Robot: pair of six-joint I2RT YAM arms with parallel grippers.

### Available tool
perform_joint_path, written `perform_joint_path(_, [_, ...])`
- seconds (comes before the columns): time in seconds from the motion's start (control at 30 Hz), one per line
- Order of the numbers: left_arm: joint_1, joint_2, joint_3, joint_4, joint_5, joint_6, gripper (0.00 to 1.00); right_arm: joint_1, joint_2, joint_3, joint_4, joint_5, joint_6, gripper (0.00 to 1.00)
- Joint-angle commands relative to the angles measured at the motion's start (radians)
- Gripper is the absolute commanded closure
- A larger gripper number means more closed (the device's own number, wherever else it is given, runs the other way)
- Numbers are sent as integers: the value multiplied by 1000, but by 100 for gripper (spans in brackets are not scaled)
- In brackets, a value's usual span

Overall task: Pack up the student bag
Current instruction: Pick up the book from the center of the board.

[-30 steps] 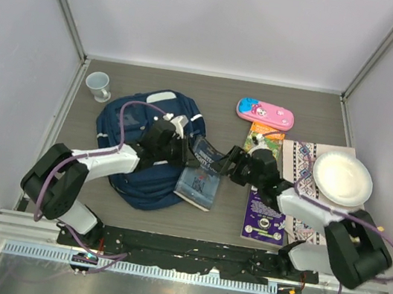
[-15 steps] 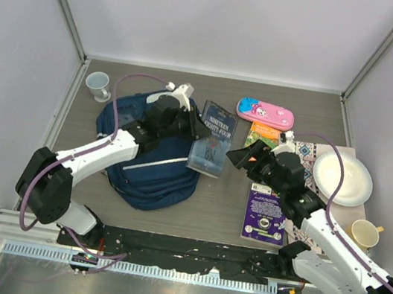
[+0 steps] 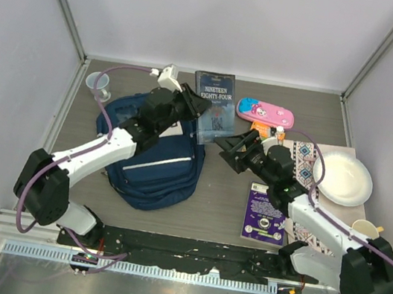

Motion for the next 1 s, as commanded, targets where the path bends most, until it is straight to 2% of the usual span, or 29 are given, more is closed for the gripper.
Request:
perform_joint_path(0.0, [1,-91,-25,312,10,-92,100,3,73,-26,271,-28,134,16])
perform_joint_path(0.1, [1,-99,-32,331,26,-121,100,8,127,-44,400,-22,165,16])
perform_joint_path(0.23, [0,-110,-72,414,23,-172,100,8,162,-44,449,24,174,15])
perform_joint_path(0.37, [0,-108,-80,437,20,-193,100,11,193,-80,585,71,225,14])
perform_joint_path(0.47, [6,-102,-83,446,12,-201,100,34,211,-98,624,88,247,12])
perform_joint_path(0.73, [6,-96,-127,518,35,-291,100,43,279,-126,791,163,233,12])
perform_joint_path(0.9, [6,-102,-174,553,43,-342,100,43,350,-101,886,186,162,12])
perform_joint_path(0.97, [6,-111,-192,566,41,-348,100,43,378,-118,1005,202,164,12])
